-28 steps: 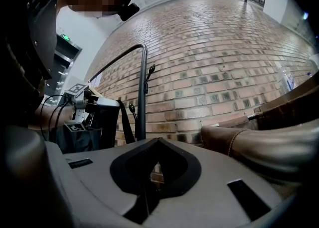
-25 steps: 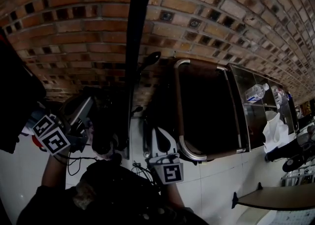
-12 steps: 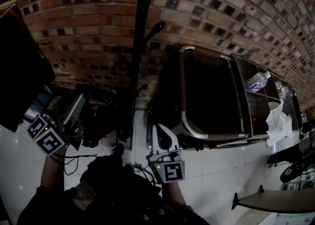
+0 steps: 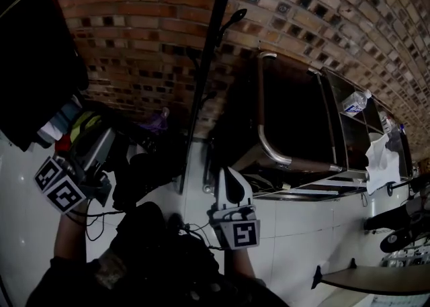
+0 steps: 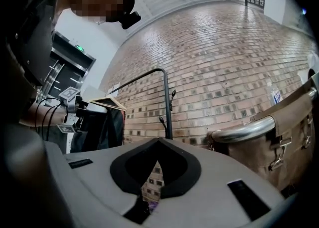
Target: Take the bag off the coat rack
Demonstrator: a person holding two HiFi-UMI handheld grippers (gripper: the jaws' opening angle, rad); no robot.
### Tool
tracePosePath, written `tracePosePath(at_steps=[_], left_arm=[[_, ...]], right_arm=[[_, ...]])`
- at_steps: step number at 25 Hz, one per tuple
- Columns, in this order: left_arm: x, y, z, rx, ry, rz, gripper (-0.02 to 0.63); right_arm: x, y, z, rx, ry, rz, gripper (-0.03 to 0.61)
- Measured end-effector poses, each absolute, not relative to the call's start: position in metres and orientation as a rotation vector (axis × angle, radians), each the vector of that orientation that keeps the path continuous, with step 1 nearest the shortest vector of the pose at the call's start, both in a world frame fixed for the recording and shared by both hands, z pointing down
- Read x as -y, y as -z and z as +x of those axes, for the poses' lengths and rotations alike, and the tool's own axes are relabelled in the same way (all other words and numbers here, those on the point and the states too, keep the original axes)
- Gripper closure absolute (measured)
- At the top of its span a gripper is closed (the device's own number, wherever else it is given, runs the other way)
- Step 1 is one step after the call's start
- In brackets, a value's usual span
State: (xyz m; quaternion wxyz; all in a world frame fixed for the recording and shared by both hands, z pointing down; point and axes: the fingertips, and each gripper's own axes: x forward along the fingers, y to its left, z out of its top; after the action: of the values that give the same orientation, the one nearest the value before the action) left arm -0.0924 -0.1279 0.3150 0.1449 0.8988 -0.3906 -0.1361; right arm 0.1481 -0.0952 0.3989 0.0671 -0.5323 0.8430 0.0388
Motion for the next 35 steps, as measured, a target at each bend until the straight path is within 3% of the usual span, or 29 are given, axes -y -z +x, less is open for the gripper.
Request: tracePosePath(at_steps=[35], left_arm=[[-0.031,-0.321,-0.233,0.966,0.343,2.629,0.594]], right_arm=[[-0.049,-0.376,0.012,-2.461,-0.245,-1.882,0.572]])
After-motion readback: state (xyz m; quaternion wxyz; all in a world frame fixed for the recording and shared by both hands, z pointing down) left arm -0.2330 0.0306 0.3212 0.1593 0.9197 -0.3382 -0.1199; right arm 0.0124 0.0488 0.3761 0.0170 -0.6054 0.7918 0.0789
